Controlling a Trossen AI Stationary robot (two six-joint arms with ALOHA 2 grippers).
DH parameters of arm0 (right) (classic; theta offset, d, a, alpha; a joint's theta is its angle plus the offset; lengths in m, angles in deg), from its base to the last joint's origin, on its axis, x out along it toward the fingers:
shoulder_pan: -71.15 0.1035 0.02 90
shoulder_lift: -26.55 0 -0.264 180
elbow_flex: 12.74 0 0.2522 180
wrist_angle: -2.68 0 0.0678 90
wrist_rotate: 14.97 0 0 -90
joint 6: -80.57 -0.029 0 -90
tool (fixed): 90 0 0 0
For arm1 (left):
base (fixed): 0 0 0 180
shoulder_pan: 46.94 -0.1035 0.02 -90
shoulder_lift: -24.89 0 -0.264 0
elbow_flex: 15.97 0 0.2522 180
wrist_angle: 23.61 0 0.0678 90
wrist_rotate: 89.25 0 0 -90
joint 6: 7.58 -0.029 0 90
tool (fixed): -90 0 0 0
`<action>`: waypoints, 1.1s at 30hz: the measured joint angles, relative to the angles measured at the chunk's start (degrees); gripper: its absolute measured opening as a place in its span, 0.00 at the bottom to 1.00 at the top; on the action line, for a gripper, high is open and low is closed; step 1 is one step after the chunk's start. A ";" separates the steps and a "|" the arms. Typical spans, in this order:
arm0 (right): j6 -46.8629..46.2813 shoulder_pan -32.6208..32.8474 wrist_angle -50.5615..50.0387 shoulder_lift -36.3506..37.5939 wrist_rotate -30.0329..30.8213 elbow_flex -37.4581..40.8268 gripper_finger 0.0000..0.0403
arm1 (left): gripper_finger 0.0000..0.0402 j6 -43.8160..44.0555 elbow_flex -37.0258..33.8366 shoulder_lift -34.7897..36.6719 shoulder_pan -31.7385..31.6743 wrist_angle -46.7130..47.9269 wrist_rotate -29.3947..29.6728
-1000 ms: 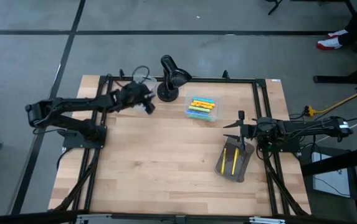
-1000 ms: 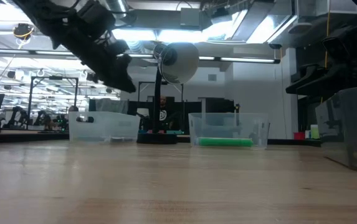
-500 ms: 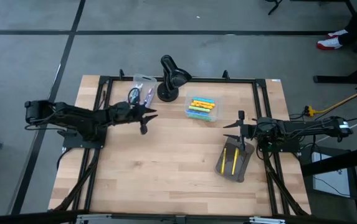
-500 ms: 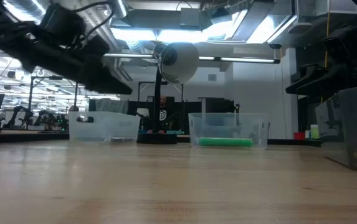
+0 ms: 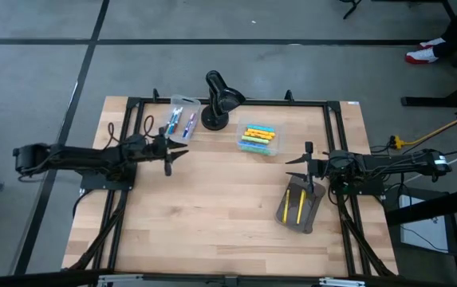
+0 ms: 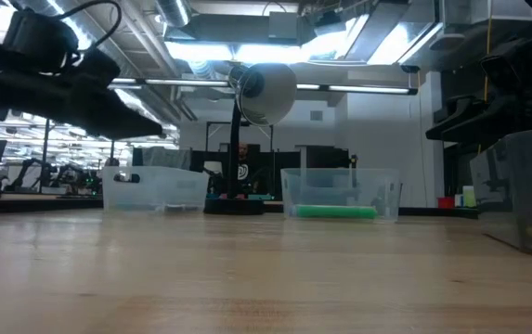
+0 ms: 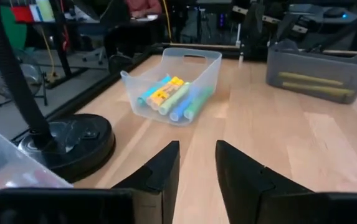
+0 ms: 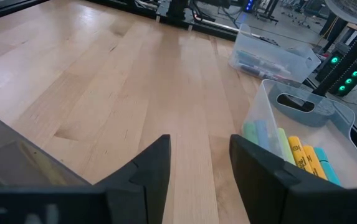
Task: Pick & Place Markers
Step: Return to Home Position
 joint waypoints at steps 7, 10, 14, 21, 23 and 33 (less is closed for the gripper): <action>0.00 0.00 0.02 -0.02 0.02 0.00 0.40 | 0.25 0.91 0.08 9.70 0.23 11.34 1.13; 0.00 0.00 0.02 -0.02 0.02 0.00 0.40 | 0.25 0.60 0.08 14.37 1.03 14.83 1.18; 0.01 -0.01 0.02 -0.01 0.01 0.00 0.40 | 0.24 0.86 0.08 21.61 2.35 22.11 1.21; 0.00 0.00 0.02 -0.02 0.02 0.00 0.40 | 0.25 1.30 0.08 33.59 6.12 31.04 1.23; 0.02 0.00 0.02 0.00 0.02 0.00 0.40 | 0.25 1.33 0.12 36.56 7.36 34.04 1.27; 0.00 -0.02 0.02 -0.02 0.02 0.00 0.40 | 0.26 -1.45 3.05 42.00 12.47 42.15 1.40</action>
